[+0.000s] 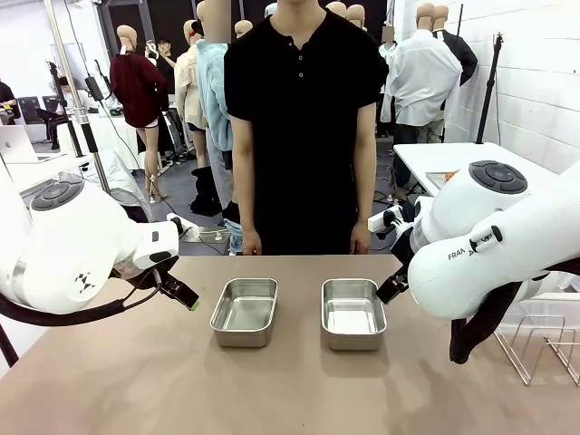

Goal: Place the bread in airtight containers.
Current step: Lift both Airtight Container.

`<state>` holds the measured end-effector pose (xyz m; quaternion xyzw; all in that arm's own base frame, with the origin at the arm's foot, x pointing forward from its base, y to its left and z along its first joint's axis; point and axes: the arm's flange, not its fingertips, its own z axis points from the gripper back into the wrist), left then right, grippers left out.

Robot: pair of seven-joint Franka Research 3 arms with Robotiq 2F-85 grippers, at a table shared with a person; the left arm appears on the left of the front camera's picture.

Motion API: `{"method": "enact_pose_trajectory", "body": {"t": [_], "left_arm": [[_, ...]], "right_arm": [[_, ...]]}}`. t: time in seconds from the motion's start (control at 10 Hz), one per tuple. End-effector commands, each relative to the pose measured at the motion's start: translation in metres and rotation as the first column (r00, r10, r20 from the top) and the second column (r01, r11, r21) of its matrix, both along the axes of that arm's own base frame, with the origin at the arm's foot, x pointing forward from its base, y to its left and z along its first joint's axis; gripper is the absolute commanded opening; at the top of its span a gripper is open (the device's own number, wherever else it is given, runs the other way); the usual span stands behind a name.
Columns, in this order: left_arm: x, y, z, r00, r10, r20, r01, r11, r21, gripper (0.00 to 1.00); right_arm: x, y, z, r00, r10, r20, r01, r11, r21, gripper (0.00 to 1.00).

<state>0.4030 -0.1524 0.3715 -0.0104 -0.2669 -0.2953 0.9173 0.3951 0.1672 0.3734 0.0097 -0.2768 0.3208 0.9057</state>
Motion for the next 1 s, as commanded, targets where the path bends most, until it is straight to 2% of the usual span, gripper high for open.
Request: {"method": "enact_pose_trajectory", "body": {"t": [0.0, 0.4, 0.6, 0.9], "left_arm": [[0.0, 0.001, 0.0, 1.0, 0.002, 0.0, -0.002, 1.0, -0.001, 1.0], [0.0, 0.0, 0.0, 1.0, 0.0, 0.0, 0.0, 1.0, 0.0, 1.0], [-0.018, -0.014, 0.043, 0.994, -0.082, 0.07, 0.086, 0.994, -0.061, 1.0], [-0.044, -0.002, 0.086, 0.99, -0.12, 0.078, 0.132, 0.976, -0.172, 1.0]], "right_arm": [[0.0, 0.0, 0.0, 1.0, 0.0, 0.0, 0.0, 1.0, 0.0, 1.0], [0.0, 0.0, 0.0, 1.0, 0.0, 0.0, 0.0, 1.0, 0.0, 1.0], [-0.015, -0.014, 0.027, 0.999, 0.025, 0.029, -0.026, 0.998, 0.049, 1.0], [-0.033, -0.049, 0.066, 0.996, 0.066, 0.065, -0.078, 0.975, 0.207, 1.0]]}}
